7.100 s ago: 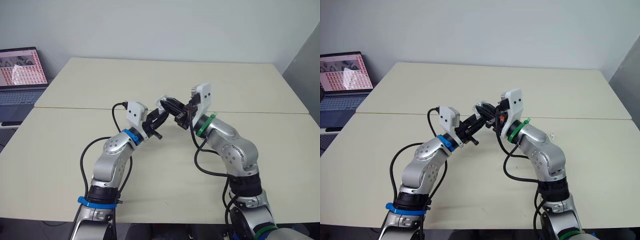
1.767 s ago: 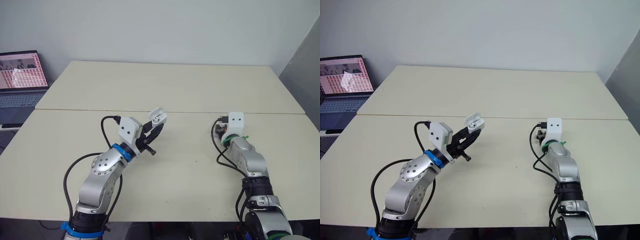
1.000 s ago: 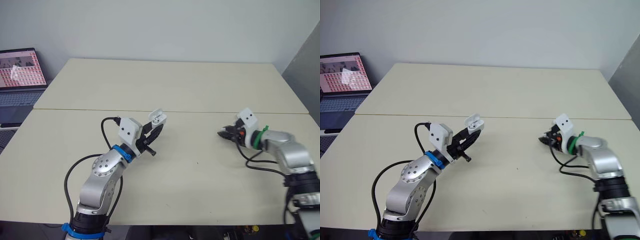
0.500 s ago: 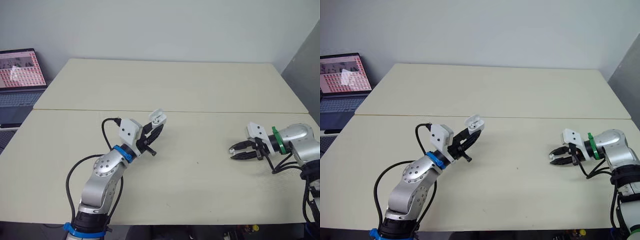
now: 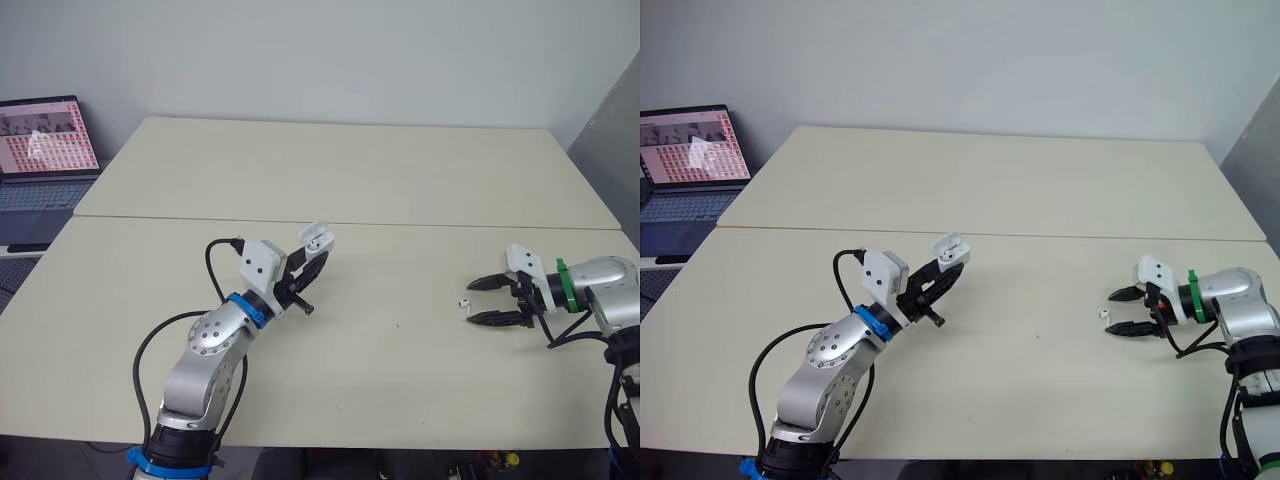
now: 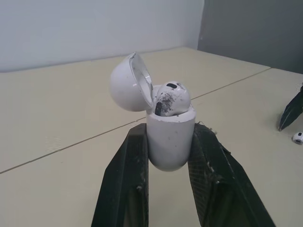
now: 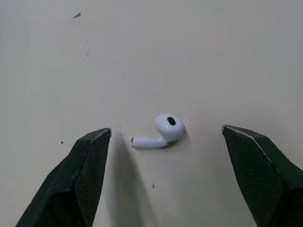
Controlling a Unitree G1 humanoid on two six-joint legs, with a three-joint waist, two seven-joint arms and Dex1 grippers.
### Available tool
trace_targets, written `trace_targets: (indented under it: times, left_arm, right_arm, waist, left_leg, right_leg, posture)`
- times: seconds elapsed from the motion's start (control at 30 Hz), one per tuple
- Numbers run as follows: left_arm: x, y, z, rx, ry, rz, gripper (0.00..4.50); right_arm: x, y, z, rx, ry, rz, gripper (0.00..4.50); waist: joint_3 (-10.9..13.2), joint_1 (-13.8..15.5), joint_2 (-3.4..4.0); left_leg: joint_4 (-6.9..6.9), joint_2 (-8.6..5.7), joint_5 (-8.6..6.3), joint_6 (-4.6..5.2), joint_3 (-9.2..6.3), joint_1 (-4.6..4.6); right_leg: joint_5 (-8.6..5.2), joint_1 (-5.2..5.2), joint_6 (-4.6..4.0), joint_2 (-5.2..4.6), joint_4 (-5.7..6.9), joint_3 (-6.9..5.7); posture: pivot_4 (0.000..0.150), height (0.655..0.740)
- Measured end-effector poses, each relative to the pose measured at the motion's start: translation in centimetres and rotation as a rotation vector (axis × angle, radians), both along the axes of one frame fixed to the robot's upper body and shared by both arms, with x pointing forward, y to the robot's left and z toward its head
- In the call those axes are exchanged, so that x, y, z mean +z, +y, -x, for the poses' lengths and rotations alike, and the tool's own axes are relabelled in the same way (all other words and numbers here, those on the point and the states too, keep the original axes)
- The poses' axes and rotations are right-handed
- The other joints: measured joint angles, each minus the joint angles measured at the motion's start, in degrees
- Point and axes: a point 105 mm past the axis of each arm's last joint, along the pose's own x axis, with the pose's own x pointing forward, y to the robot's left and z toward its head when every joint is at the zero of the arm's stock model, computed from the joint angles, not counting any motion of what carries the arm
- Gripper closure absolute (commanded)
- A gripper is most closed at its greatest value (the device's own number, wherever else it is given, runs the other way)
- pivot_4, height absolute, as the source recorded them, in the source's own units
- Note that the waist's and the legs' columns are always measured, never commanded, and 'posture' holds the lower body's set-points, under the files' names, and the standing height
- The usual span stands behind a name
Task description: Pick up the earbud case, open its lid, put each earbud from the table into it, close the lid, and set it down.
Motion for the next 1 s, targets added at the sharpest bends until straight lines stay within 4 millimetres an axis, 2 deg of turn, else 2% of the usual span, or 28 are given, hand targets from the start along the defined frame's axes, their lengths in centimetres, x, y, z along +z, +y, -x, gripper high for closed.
trace_targets:
  times: [0.23,0.33,0.37,0.5,0.6,0.73,0.87,1.0]
  left_arm:
    - [-0.3,0.1,0.1,0.013,0.009,0.004,3.75]
    - [-0.2,0.1,0.1,0.011,0.008,0.005,3.75]
    - [-0.2,0.0,0.1,0.008,0.008,0.004,3.75]
    - [0.0,0.1,0.0,-0.001,0.000,-0.008,3.75]
    - [0.0,0.1,0.0,0.000,-0.002,-0.011,3.75]
    - [-0.1,0.1,0.0,-0.005,0.000,-0.013,3.75]
    - [0.0,0.1,0.0,-0.007,-0.002,-0.019,3.75]
    - [0.3,0.0,-0.1,-0.009,-0.010,-0.021,3.75]
  right_arm:
    - [4.4,1.8,-0.3,-0.387,-0.057,-0.305,0.58]
    - [5.9,2.3,0.1,-0.493,-0.104,-0.355,0.58]
    - [5.6,2.3,0.5,-0.532,-0.125,-0.330,0.58]
    - [2.3,2.7,2.7,-0.661,-0.128,-0.235,0.58]
    - [1.4,2.5,3.6,-0.762,-0.174,-0.187,0.58]
    - [0.6,2.4,4.0,-0.876,-0.216,-0.162,0.58]
    - [-1.9,4.0,4.5,-0.944,-0.157,-0.179,0.58]
    - [-2.6,4.6,4.0,-0.991,-0.179,-0.167,0.58]
  waist:
    - [0.0,-0.1,0.03]
    - [0.0,0.0,0.03]
    - [0.0,0.1,0.02]
    - [0.0,0.6,0.03]
    - [0.0,0.7,0.03]
    - [0.0,0.6,0.03]
    - [0.0,0.5,0.05]
    - [0.0,0.5,0.05]
  left_leg:
    - [0.04,0.02,0.00,0.00,0.00,0.00]
    - [0.05,0.01,0.01,-0.01,-0.01,-0.02]
    - [0.03,0.01,0.00,-0.01,-0.02,-0.03]
    - [-0.05,0.00,-0.01,-0.02,0.04,-0.14]
    - [-0.04,0.02,-0.01,-0.02,0.09,-0.12]
    - [0.01,0.05,0.00,-0.02,0.06,-0.03]
    - [0.00,0.06,0.00,-0.02,0.11,-0.05]
    - [-0.01,0.04,0.00,-0.02,0.10,-0.08]
  right_leg:
    - [0.00,-0.02,0.03,0.05,0.06,0.01]
    - [0.00,-0.01,0.03,0.05,0.02,-0.01]
    - [-0.01,-0.01,0.04,0.05,-0.01,-0.02]
    - [-0.03,-0.16,0.06,0.04,-0.06,0.01]
    - [-0.02,-0.17,0.07,0.03,-0.05,0.06]
    - [-0.17,-0.13,-0.25,0.06,0.02,0.04]
    - [-0.17,-0.15,-0.26,0.07,0.00,0.09]
    - [-0.17,-0.14,-0.25,0.05,-0.04,0.07]
  posture:
    - [0.150,0.7400]
    - [0.150,0.7400]
    - [0.150,0.7400]
    - [0.150,0.7400]
    - [0.150,0.7400]
    - [0.150,0.7400]
    - [0.150,0.7400]
    - [0.150,0.7400]
